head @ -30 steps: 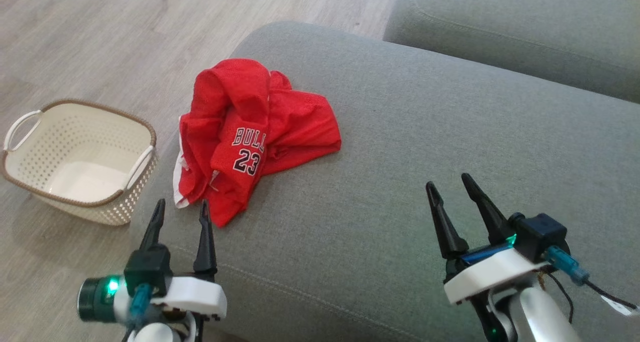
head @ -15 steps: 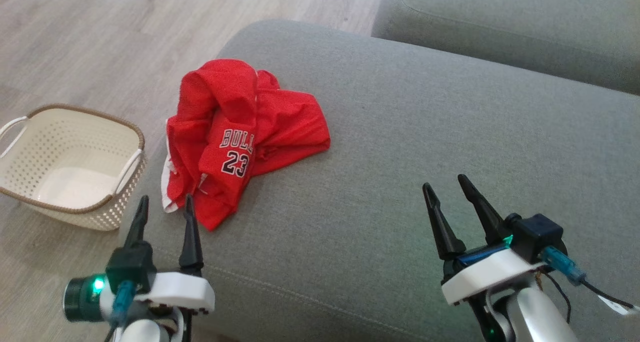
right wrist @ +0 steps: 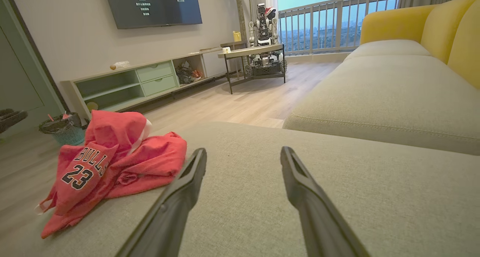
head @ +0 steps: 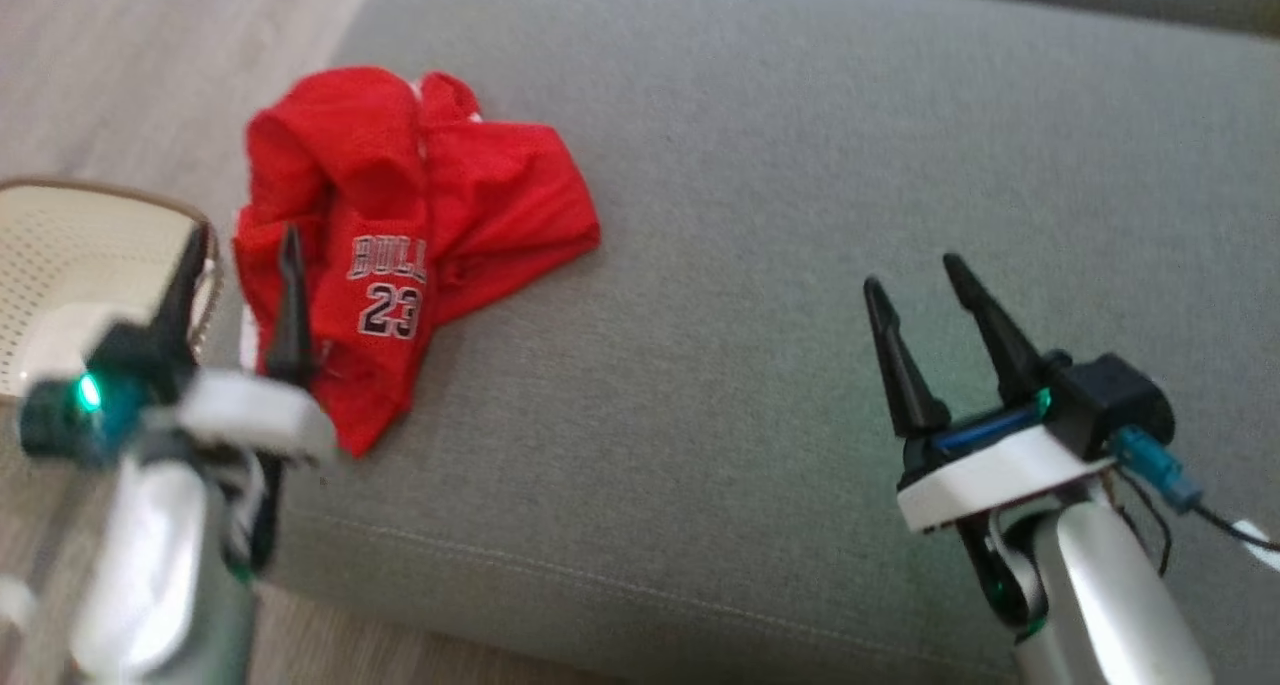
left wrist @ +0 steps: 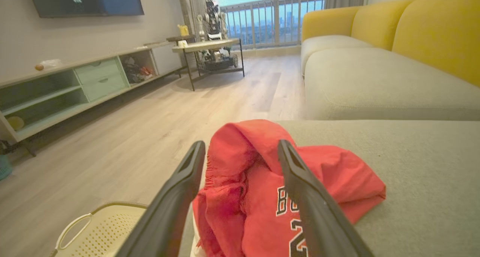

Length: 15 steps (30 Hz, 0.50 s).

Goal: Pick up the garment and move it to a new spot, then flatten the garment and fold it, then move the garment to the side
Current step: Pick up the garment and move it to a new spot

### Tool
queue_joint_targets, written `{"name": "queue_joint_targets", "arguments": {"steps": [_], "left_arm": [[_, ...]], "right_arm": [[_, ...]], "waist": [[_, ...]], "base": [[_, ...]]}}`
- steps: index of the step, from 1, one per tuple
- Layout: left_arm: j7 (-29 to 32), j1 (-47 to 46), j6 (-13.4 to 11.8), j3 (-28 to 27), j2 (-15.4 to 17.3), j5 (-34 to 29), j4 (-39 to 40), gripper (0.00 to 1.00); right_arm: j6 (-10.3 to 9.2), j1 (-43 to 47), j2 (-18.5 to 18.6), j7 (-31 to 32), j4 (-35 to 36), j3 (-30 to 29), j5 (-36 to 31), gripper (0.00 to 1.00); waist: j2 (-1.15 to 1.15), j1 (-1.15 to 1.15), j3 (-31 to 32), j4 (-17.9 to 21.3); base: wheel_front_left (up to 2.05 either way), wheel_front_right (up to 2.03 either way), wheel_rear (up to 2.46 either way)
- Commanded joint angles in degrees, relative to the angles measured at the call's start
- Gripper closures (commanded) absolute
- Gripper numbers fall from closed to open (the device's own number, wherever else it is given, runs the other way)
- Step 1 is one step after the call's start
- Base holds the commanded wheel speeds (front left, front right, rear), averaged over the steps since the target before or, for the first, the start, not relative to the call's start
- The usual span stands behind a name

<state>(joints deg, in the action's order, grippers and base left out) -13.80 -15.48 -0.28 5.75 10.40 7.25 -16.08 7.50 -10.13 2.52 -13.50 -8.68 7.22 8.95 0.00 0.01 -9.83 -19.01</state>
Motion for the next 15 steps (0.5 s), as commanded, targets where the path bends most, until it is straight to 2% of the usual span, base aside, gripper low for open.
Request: {"name": "queue_joint_targets", "arguments": {"steps": [1, 3, 6, 15], "left_arm": [[1.6, -5.7, 1.5, -3.0, 2.5, 1.7, -0.7, 0.0], [5.0, -9.9, 3.5, -3.6, 3.3, 4.0, -4.2, 0.0], [9.8, -15.5, 5.2, -3.8, 4.8, 6.3, -9.2, 0.0], [17.2, -26.8, 7.3, -1.7, 8.3, 9.7, -21.7, 0.0]], "right_arm": [[-0.01, -2.4, 0.4, 0.5, 2.7, 1.0, -0.6, 0.0], [-0.01, -3.0, 0.4, 0.9, 3.5, 0.8, -1.0, 0.0], [-0.01, -3.8, 0.4, 1.2, 4.5, 1.0, -1.4, 0.0], [-0.01, -5.1, 0.4, 1.5, 5.6, 1.4, -2.7, 0.0]], "waist": [[0.0, -0.01, -3.0, 2.1], [0.0, -0.01, -4.3, 2.9], [0.0, -0.01, -6.1, 4.0], [0.0, -0.01, -10.1, 6.5]], "base": [[0.0, 0.0, 0.0], [0.0, 0.0, 0.0], [0.0, 0.0, 0.0], [0.0, 0.0, 0.0]]}}
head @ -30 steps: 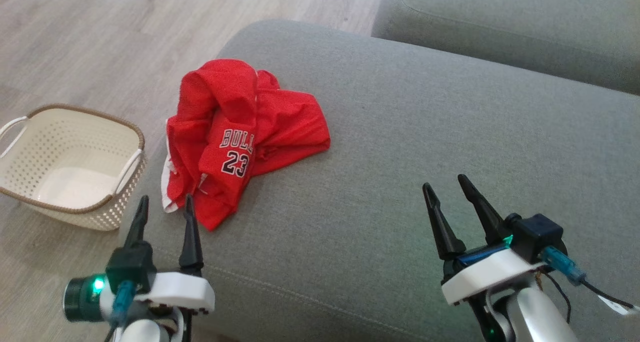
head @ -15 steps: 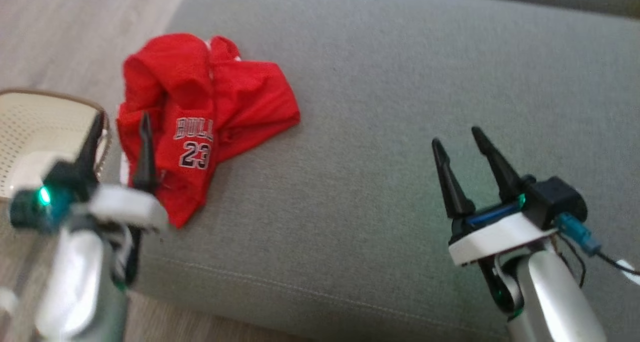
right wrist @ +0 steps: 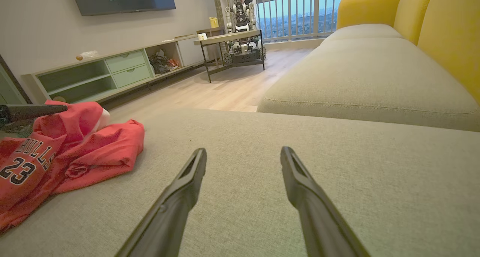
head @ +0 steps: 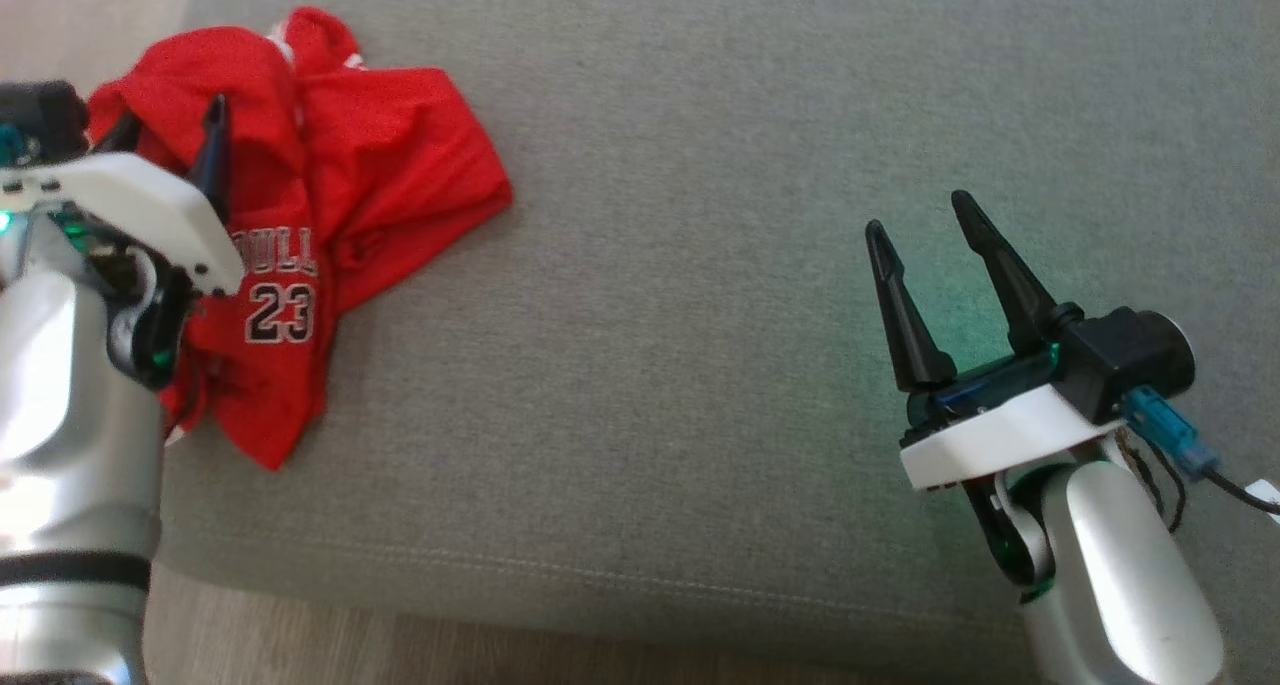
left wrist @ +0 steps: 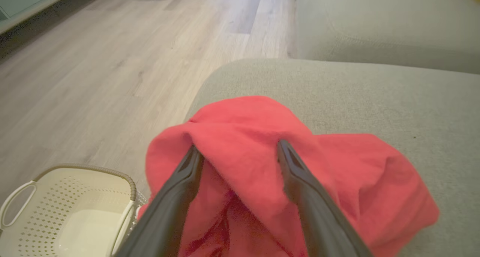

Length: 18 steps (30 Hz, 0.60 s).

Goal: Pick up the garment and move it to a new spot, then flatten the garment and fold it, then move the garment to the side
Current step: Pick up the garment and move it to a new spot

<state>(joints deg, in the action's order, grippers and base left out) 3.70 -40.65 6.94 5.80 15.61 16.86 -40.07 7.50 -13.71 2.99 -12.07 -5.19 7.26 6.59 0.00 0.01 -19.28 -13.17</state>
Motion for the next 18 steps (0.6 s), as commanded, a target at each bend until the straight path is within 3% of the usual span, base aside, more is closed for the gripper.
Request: {"name": "queue_joint_targets", "arguments": {"steps": [1, 4, 5, 6, 10, 18], "left_arm": [[0.3, -2.6, 0.2, -1.3, 3.3, 0.3, 0.8, 0.0], [1.5, -5.1, 0.4, 0.0, 4.1, 0.9, -3.7, 0.0], [2.0, -5.7, 0.4, 0.4, 4.1, 1.3, -5.1, 0.35], [2.5, -6.2, 0.5, 0.9, 4.1, 1.8, -6.6, 1.0], [1.8, -7.5, 0.5, 3.8, 4.6, 3.3, -9.7, 1.0], [-5.7, -9.5, 0.5, 5.4, 5.7, 4.6, -12.3, 1.0]], "right_arm": [[-0.01, -1.6, -0.1, 0.1, 2.2, 1.4, -0.4, 0.0], [-0.01, -2.0, -0.1, 0.0, 2.2, 1.6, -0.5, 0.0], [-0.01, -2.1, -0.1, -0.1, 2.2, 1.5, -0.5, 0.0], [-0.01, -2.2, -0.1, -0.2, 2.2, 1.5, -0.5, 0.0], [-0.01, -2.2, -0.1, -0.5, 1.9, 1.3, -0.3, 0.0], [-0.01, -1.8, -0.1, -0.9, 0.9, 0.8, 0.1, 0.0]], "waist": [[0.0, -0.01, -1.0, 1.0], [0.0, -0.01, -1.7, 1.8], [0.0, -0.01, -1.8, 2.1], [0.0, -0.01, -1.9, 2.2], [0.0, -0.01, -1.7, 2.7], [0.0, -0.01, 0.1, 2.1]], "base": [[0.0, 0.0, 0.0], [0.0, 0.0, 0.0], [0.0, 0.0, 0.0], [0.0, 0.0, 0.0], [0.0, 0.0, 0.0], [0.0, 0.0, 0.0]]}}
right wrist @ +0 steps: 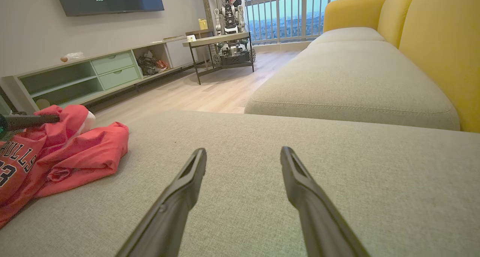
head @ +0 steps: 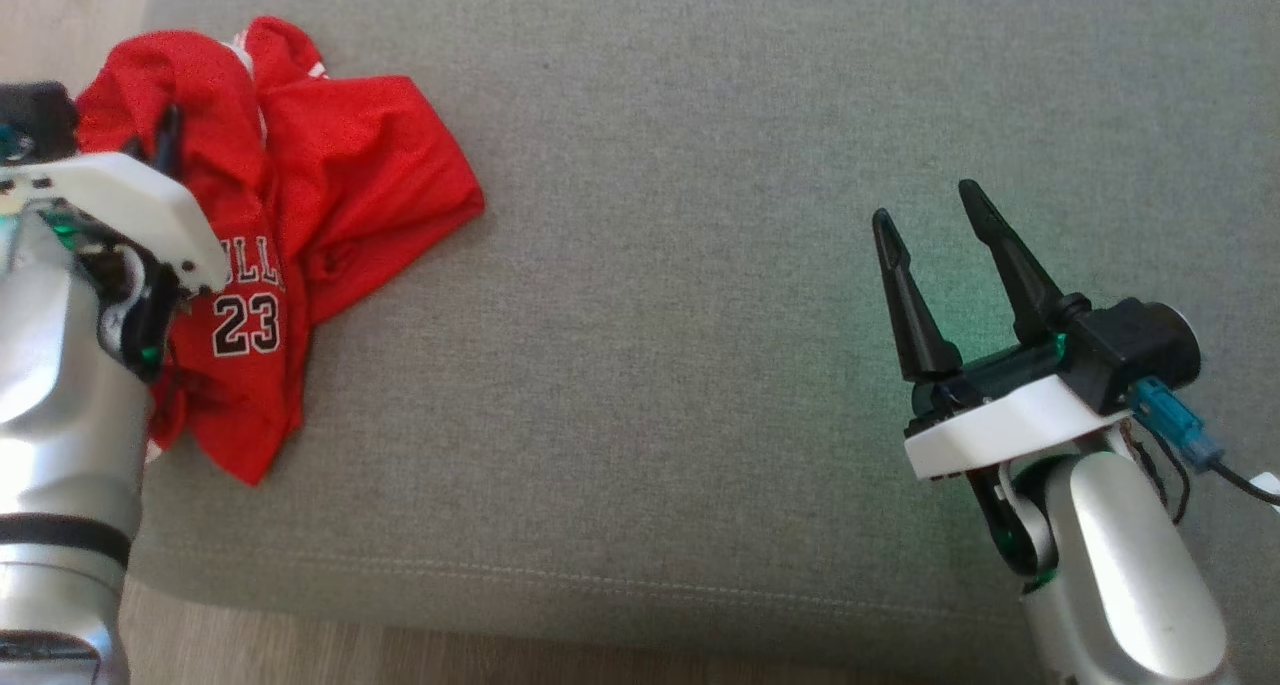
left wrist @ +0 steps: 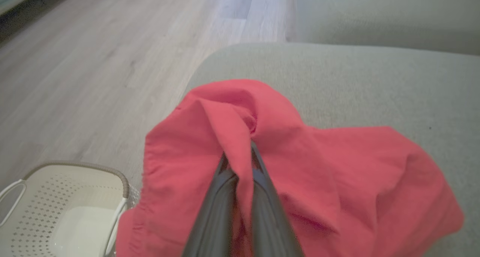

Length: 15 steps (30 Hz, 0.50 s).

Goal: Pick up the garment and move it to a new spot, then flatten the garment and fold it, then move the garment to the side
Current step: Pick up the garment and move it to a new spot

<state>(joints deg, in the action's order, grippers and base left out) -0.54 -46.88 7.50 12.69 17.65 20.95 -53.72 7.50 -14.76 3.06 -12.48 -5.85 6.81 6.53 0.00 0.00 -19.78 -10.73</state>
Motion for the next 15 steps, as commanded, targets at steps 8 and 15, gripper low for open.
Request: {"name": "queue_joint_targets", "arguments": {"steps": [8, 15], "left_arm": [[-10.4, -3.8, -0.8, -2.5, 4.0, 0.9, 3.1, 1.0], [-14.0, 0.5, -3.2, -3.2, 1.8, 0.8, 14.4, 1.0]], "right_arm": [[-0.01, 0.6, -0.2, -1.2, 0.0, 1.6, 1.1, 0.0], [-0.01, 2.7, -0.2, -1.9, -1.6, 1.4, 2.7, 0.0]], "waist": [[0.0, 0.0, 5.2, -1.6], [0.0, 0.0, 11.0, -2.2]], "base": [[0.0, 0.0, 0.0], [0.0, 0.0, 0.0]]}}
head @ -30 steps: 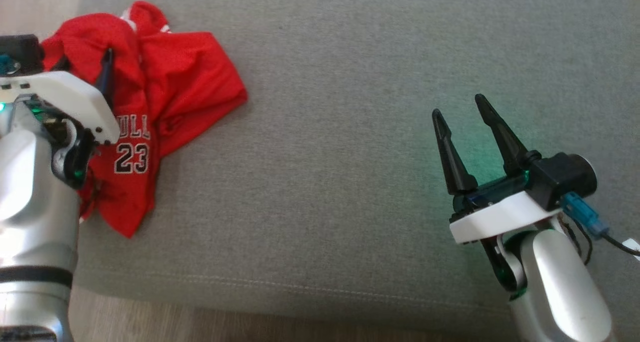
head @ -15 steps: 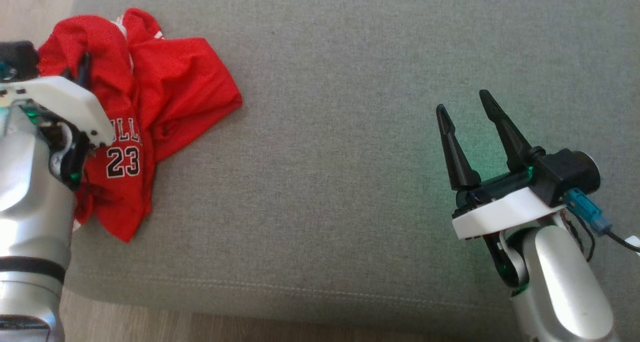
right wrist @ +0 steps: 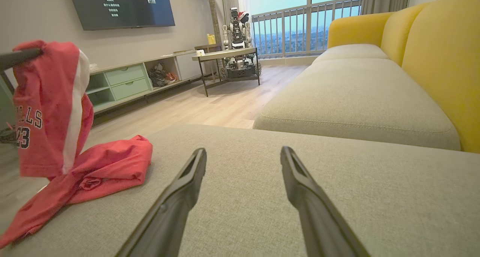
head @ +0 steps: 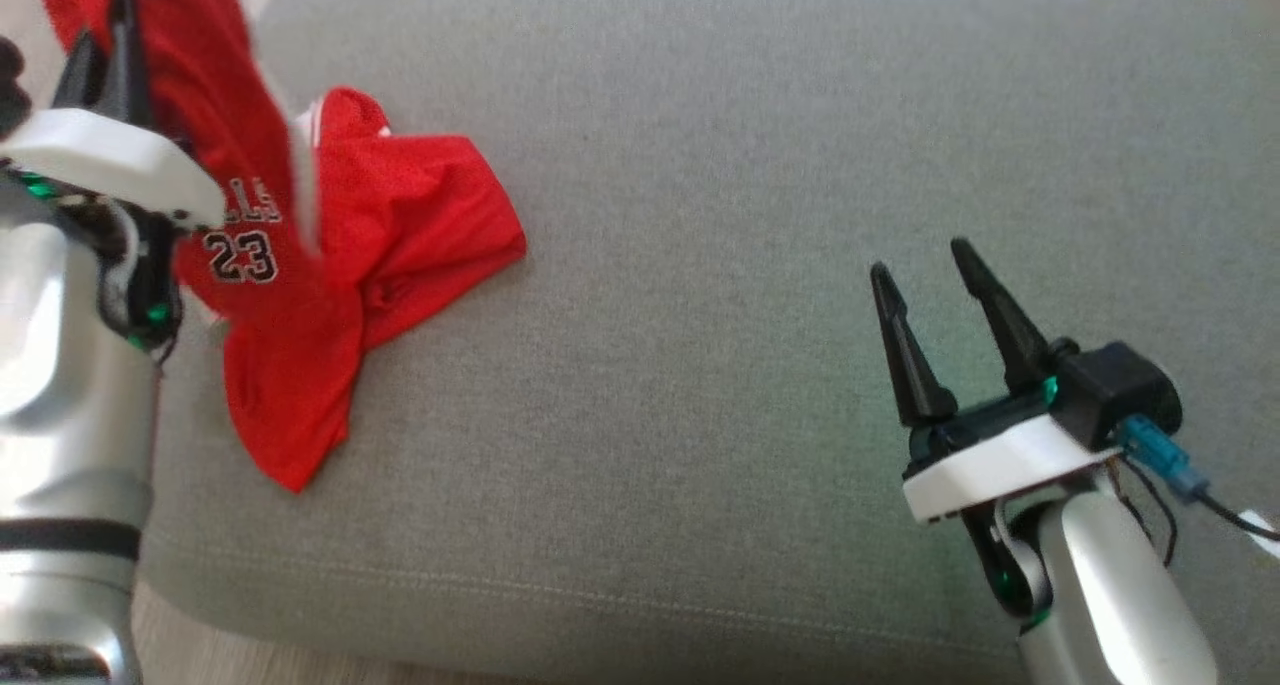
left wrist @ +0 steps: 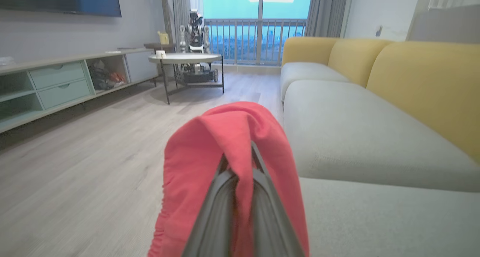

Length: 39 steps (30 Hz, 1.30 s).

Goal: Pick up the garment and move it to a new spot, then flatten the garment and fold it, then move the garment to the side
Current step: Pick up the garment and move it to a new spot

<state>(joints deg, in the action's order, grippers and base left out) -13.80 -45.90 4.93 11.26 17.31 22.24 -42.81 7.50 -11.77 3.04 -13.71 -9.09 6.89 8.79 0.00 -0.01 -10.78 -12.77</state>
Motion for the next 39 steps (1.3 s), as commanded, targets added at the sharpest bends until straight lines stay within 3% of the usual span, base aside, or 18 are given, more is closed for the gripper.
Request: {"name": "queue_joint_targets", "arguments": {"steps": [1, 10, 19, 27, 37, 38, 39], "left_arm": [[-0.9, 0.3, -0.9, -1.7, 1.9, -0.8, 5.6, 1.0], [1.6, 6.4, -2.3, 0.6, -1.2, -0.6, 23.5, 1.0], [8.1, 9.5, -4.3, 6.1, -7.4, 0.7, 39.0, 1.0], [6.3, 9.5, -6.3, 13.8, -13.5, 0.8, 36.1, 1.0], [1.2, 4.7, -10.9, 21.9, -14.4, 3.6, 19.8, 1.0], [0.9, 4.2, -11.5, 22.6, -14.4, 4.1, 17.7, 0.93], [0.7, 3.6, -12.1, 23.5, -14.4, 4.1, 15.6, 0.18]], "right_arm": [[-0.01, 0.0, -0.2, -0.7, 1.5, 1.4, 0.6, 0.0], [-0.01, 1.0, -0.2, -1.1, 1.3, 0.1, 1.6, 0.0], [-0.01, -0.8, -0.2, -1.3, 3.1, -2.2, 1.4, 0.0], [-0.01, -3.3, -0.2, -1.3, 5.1, -3.8, 1.8, 0.0], [-0.01, -4.0, -0.2, -1.3, 8.9, -1.5, 4.9, 0.0], [-0.01, -3.9, -0.2, -1.3, 9.1, -1.3, 5.1, 0.0], [-0.01, -3.9, -0.2, -1.3, 9.2, -1.2, 5.2, 0.0]], "waist": [[0.0, 0.01, 2.7, -0.1], [0.0, 0.01, 6.1, 2.3], [0.0, 0.01, 4.6, 9.6], [0.0, 0.01, 1.2, 19.5], [0.0, 0.01, -2.7, 29.4], [0.0, 0.01, -2.9, 29.8], [0.0, 0.01, -3.1, 30.0]], "base": [[0.0, 0.0, 0.0], [0.0, 0.0, 0.0], [0.0, 0.0, 0.0], [0.0, 0.0, 0.0], [0.0, 0.0, 0.0], [0.0, 0.0, 0.0], [0.0, 0.0, 0.0]]}}
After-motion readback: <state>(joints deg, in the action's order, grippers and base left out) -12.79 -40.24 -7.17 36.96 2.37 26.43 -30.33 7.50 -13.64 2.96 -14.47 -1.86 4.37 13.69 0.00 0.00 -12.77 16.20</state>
